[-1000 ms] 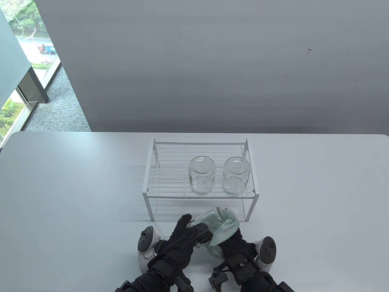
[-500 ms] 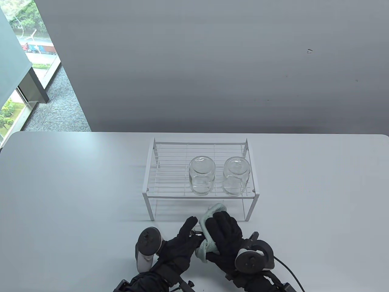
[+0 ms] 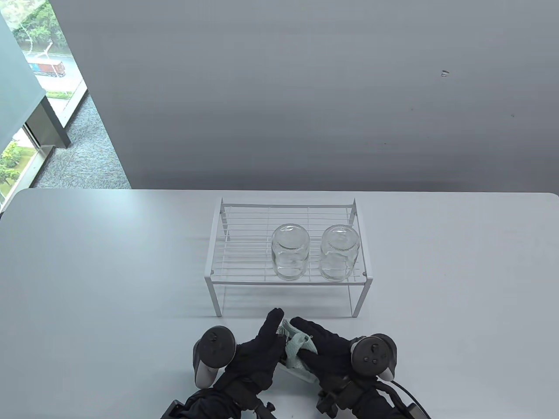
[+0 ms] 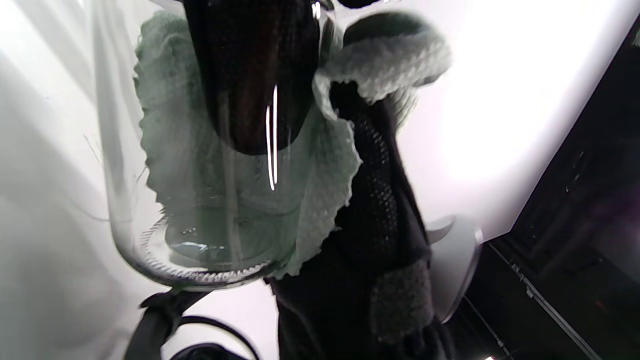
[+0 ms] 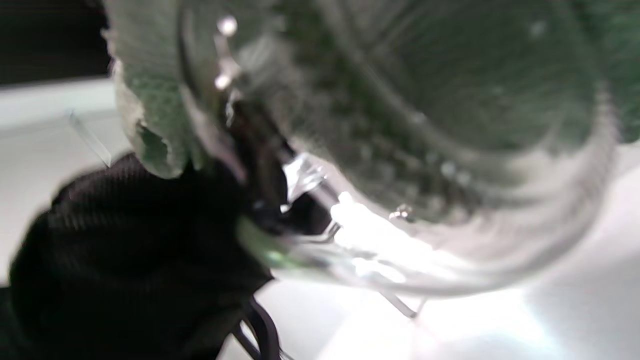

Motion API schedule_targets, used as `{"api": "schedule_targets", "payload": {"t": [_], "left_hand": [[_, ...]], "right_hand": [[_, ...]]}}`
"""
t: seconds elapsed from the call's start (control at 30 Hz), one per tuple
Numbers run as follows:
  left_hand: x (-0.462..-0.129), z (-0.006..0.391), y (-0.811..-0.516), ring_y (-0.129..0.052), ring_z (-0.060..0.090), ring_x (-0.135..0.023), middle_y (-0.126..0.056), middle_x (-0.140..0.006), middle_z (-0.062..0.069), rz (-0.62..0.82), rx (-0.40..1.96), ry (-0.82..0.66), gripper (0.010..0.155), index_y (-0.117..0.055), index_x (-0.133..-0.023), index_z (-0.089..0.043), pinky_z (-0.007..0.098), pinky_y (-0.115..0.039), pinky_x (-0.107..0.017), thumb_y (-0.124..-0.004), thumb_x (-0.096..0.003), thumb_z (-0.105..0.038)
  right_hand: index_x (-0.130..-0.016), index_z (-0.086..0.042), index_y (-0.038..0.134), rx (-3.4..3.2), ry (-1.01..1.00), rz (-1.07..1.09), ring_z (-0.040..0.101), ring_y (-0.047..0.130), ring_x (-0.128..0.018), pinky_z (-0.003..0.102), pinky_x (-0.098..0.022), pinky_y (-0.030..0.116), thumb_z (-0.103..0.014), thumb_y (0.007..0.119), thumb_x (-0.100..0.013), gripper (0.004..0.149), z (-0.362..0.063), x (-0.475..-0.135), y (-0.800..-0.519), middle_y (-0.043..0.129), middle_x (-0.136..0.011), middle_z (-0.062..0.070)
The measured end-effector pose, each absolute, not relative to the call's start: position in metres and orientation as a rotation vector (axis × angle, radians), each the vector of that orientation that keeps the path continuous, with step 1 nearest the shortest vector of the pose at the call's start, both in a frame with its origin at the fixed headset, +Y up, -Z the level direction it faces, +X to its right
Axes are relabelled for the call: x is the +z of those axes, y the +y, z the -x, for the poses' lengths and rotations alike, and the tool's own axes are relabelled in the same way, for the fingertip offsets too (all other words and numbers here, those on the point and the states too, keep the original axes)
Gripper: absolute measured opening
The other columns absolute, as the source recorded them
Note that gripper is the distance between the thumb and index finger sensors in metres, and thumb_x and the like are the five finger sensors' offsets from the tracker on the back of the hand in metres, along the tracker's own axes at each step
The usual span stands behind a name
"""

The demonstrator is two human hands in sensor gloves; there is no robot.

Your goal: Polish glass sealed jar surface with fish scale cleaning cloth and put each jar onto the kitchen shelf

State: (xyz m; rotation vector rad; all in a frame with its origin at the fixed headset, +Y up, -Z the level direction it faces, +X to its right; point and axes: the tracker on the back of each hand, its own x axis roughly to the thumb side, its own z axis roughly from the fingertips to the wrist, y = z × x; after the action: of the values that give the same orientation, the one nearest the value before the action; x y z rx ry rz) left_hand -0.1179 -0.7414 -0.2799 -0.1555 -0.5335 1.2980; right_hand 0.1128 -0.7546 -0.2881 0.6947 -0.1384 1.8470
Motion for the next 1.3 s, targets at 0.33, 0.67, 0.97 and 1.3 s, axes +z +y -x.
{"api": "schedule_targets", "payload": {"t": [0.33, 0.67, 0.97, 1.3], "left_hand": [[-0.282, 0.129, -0.753, -0.105, 0.012, -0.058, -0.091, -0.080, 0.006, 0.204, 1.558, -0.414, 0.062, -0.027, -0.107, -0.009, 0.047, -0.043, -0.074, -0.055, -0.0563, -0.031], [-0.282, 0.131, -0.773, -0.099, 0.007, -0.073, -0.080, -0.091, 0.000, 0.365, 2.023, -0.229, 0.059, -0.023, -0.108, -0.013, 0.051, -0.041, -0.075, -0.048, -0.0577, -0.032], [-0.281, 0.115, -0.775, -0.099, 0.011, -0.078, -0.079, -0.093, 0.000, 0.565, 2.147, -0.319, 0.058, -0.027, -0.109, -0.014, 0.053, -0.036, -0.073, -0.048, -0.0574, -0.031], [-0.279, 0.104, -0.772, -0.091, 0.019, -0.090, -0.071, -0.101, 0.004, 0.677, 1.984, -0.412, 0.057, -0.030, -0.111, -0.022, 0.058, -0.034, -0.072, -0.049, -0.0579, -0.032]], "right_hand": [[-0.102, 0.005, 0.053, 1.319, 0.162, -0.388, 0.060, 0.075, -0.072, 0.069, -0.050, 0.059, -0.052, 0.071, -0.056, 0.076, -0.119, -0.289, -0.787, 0.061, -0.091, 0.039], [-0.105, 0.005, 0.025, 1.270, 0.125, -0.482, 0.058, 0.069, -0.082, 0.070, -0.054, 0.055, -0.062, 0.073, -0.053, 0.097, -0.105, -0.287, -0.785, 0.049, -0.099, 0.037], [-0.100, 0.010, 0.021, 1.421, 0.179, -0.507, 0.061, 0.067, -0.082, 0.072, -0.053, 0.053, -0.052, 0.081, -0.049, 0.100, -0.095, -0.286, -0.786, 0.047, -0.098, 0.037], [-0.101, 0.007, 0.017, 1.319, 0.089, -0.443, 0.060, 0.055, -0.090, 0.073, -0.056, 0.048, -0.060, 0.087, -0.045, 0.112, -0.101, -0.287, -0.787, 0.039, -0.100, 0.035]]}}
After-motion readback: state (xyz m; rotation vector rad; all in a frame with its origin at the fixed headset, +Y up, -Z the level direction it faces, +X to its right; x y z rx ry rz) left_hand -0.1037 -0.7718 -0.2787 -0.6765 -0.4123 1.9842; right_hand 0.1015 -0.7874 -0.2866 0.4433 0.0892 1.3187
